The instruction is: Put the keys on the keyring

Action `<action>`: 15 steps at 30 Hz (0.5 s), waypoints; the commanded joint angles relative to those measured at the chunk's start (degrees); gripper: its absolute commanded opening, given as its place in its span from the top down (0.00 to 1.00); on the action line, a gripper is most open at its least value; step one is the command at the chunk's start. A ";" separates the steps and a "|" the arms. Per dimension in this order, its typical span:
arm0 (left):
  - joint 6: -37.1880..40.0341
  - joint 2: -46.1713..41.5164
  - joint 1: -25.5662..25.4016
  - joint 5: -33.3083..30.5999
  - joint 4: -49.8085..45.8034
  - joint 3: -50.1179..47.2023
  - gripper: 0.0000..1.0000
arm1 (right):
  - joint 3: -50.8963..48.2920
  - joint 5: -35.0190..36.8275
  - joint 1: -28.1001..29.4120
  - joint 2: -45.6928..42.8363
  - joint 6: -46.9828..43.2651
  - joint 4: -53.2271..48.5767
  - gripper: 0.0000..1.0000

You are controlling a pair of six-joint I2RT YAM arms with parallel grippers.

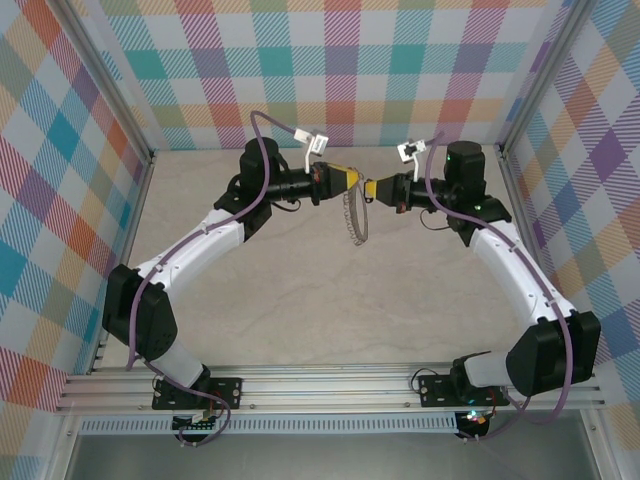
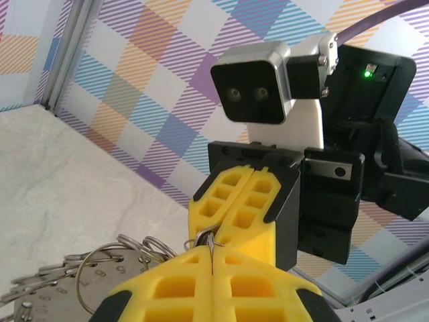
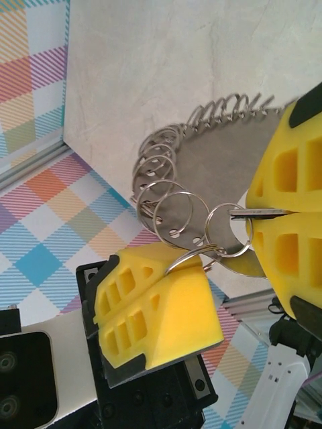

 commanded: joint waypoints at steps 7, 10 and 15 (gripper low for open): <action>2.21 -2.68 -0.22 2.34 -0.19 0.29 1.00 | 5.59 -0.17 -0.42 2.18 -4.83 -5.72 1.00; 2.22 -2.62 -0.22 2.50 -0.20 0.31 1.00 | 7.08 -0.95 -0.44 3.00 -4.88 -6.03 1.00; 2.09 -2.28 -0.29 2.60 -0.37 0.38 1.00 | 9.91 -3.05 -0.42 4.82 -4.23 -5.89 1.00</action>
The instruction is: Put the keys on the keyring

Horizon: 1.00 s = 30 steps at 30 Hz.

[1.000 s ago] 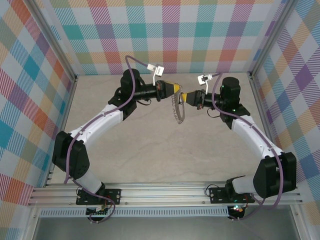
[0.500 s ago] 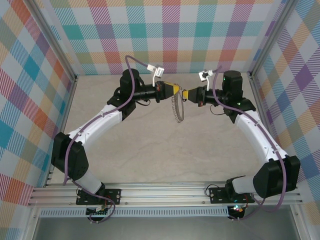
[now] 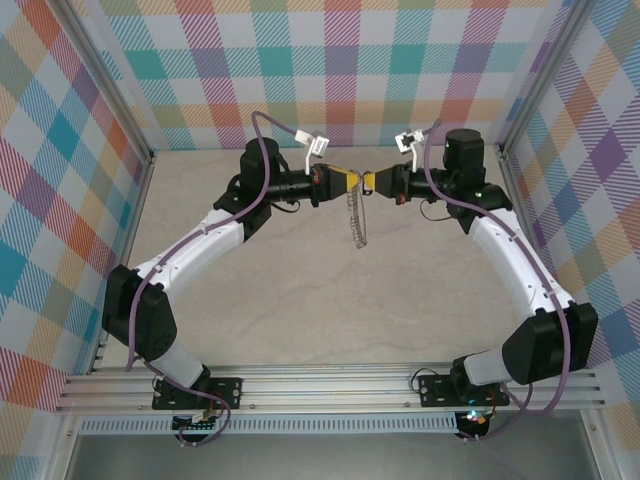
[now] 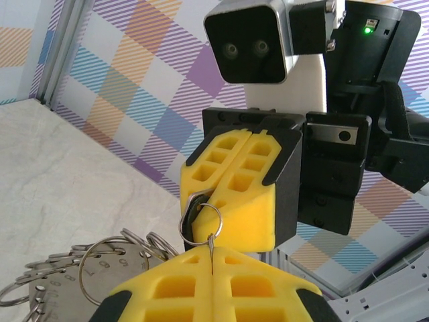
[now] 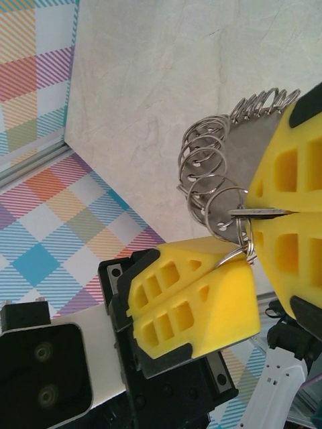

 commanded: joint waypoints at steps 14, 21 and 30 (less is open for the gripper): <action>1.24 -2.22 -0.33 1.45 1.08 0.00 1.00 | 2.69 0.17 -0.44 1.78 -2.52 -1.60 1.00; 0.76 -2.01 -0.33 1.05 1.62 0.25 1.00 | -3.70 -1.21 -0.49 -1.38 0.09 2.11 1.00; 0.53 -1.61 -0.33 1.21 1.98 0.29 1.00 | -7.41 -2.43 -0.40 -2.43 2.58 5.33 1.00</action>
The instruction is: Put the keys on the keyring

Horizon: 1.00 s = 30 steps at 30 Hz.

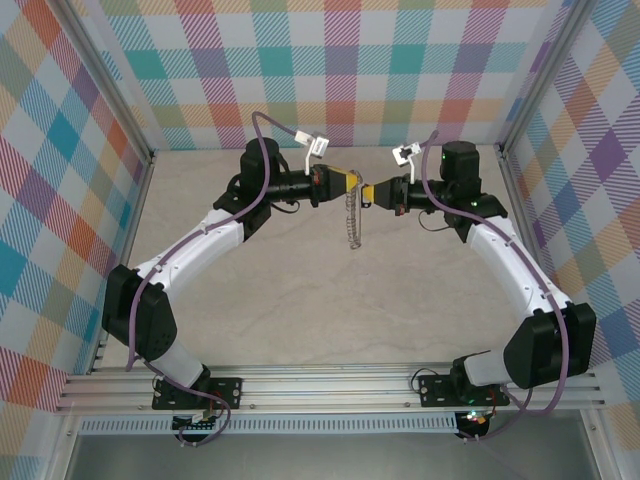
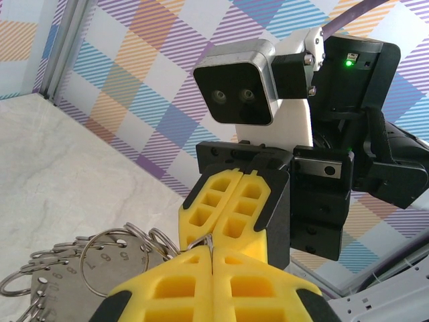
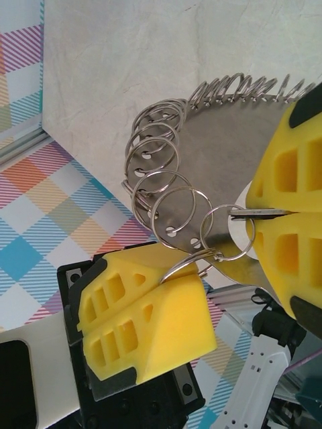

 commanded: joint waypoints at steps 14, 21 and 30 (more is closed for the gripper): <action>0.55 -1.59 -0.35 2.71 2.63 -0.32 1.00 | 11.78 2.22 -0.44 3.76 -3.97 -6.08 1.00; 0.55 -2.23 -0.35 2.44 2.56 -1.19 1.00 | 15.17 1.56 -0.57 6.83 -3.68 -6.65 1.00; 0.08 -4.27 -0.32 -5.62 1.90 -3.60 0.71 | 14.58 2.27 -0.75 6.34 -4.06 -7.96 1.00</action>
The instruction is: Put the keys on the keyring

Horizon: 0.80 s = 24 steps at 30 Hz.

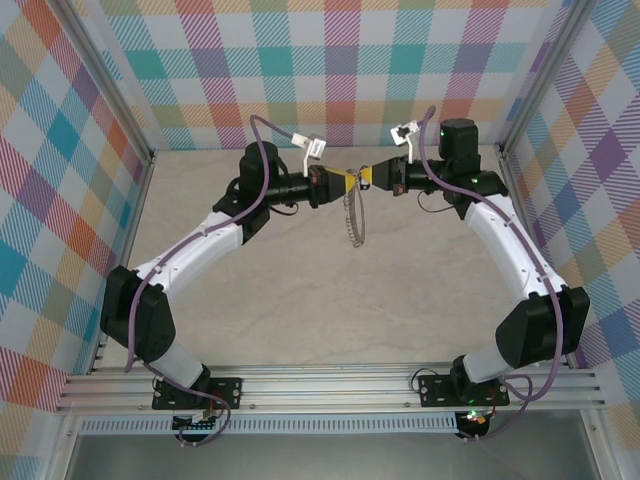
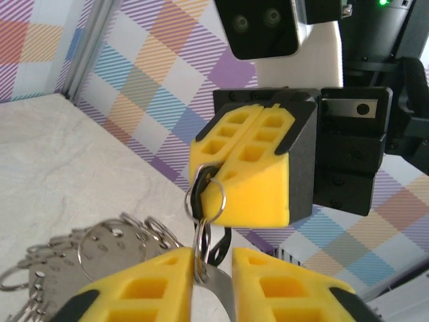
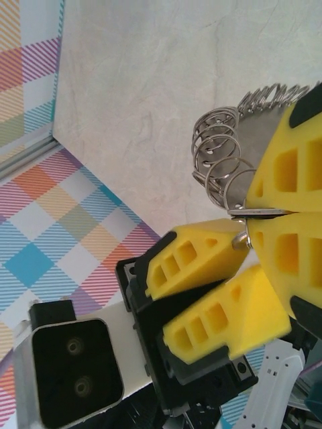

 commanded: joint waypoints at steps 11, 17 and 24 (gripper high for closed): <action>0.55 -7.68 0.70 -11.28 0.08 -5.30 0.54 | -0.43 1.48 -0.55 0.99 -2.78 -0.67 1.00; 0.20 -8.72 1.44 -12.08 0.10 -7.06 0.53 | -1.30 1.38 -0.56 1.81 -2.89 -0.63 1.00; -0.87 -9.88 1.95 -13.33 0.99 -9.67 0.53 | -2.36 1.74 -0.55 2.62 -3.22 -0.87 1.00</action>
